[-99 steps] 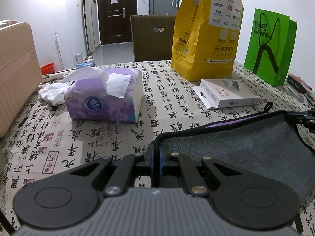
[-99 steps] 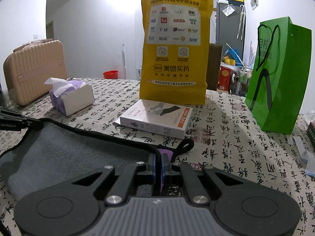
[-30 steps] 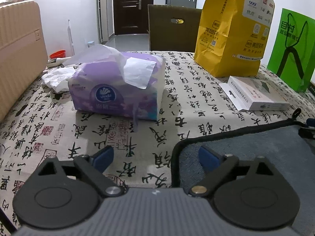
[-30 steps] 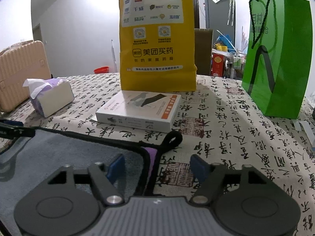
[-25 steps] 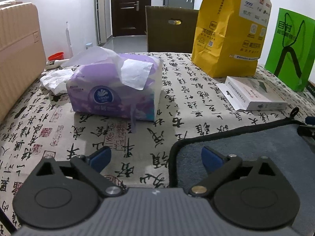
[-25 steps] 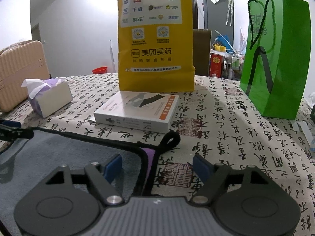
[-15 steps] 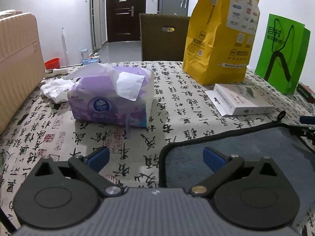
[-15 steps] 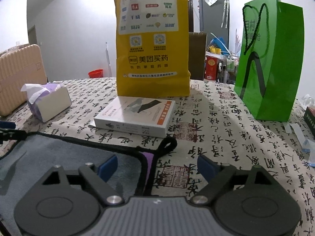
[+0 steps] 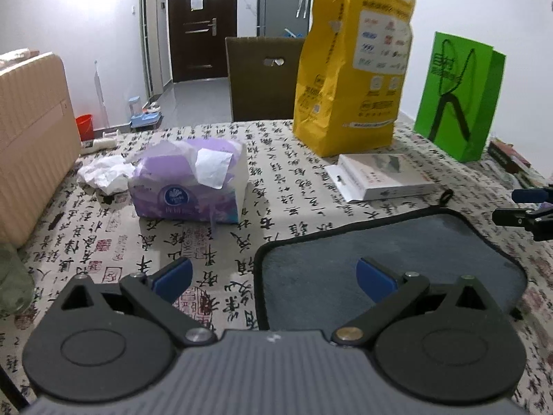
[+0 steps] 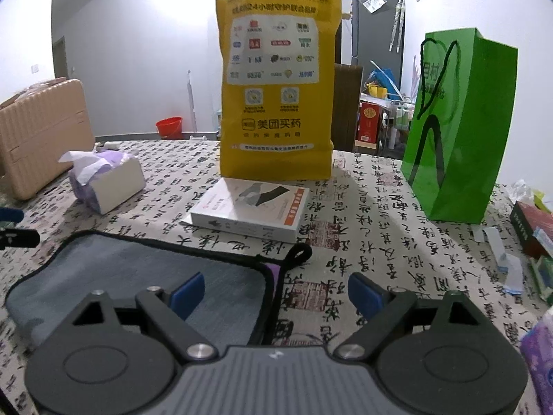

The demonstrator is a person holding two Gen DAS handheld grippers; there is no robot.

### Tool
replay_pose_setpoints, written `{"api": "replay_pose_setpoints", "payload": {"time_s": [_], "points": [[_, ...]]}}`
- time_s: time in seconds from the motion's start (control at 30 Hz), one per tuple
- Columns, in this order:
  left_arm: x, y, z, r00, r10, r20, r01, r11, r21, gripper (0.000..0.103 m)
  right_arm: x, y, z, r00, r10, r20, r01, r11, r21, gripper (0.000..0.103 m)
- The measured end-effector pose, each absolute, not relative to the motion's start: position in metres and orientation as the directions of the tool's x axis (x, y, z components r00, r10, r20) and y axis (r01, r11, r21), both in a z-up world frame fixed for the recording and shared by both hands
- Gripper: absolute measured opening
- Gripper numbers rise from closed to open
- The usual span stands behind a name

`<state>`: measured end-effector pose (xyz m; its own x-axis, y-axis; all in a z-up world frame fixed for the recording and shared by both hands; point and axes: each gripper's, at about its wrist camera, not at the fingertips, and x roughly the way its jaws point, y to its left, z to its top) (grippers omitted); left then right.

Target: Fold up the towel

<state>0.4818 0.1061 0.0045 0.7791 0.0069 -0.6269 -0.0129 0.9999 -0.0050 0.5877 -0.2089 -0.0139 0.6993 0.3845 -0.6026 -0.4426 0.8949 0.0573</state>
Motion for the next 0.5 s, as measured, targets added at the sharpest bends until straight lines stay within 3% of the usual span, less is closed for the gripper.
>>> {"api": "replay_pose_setpoints", "payload": {"time_s": [0.5], "points": [[0.407,0.096,0.039,0.812,0.016,-0.583,-0.021,1.0,-0.003,0.103,0.517,-0.232,0.017,0.714,0.399,-0.576,-0.438,0.895,0.077,0.091]]}}
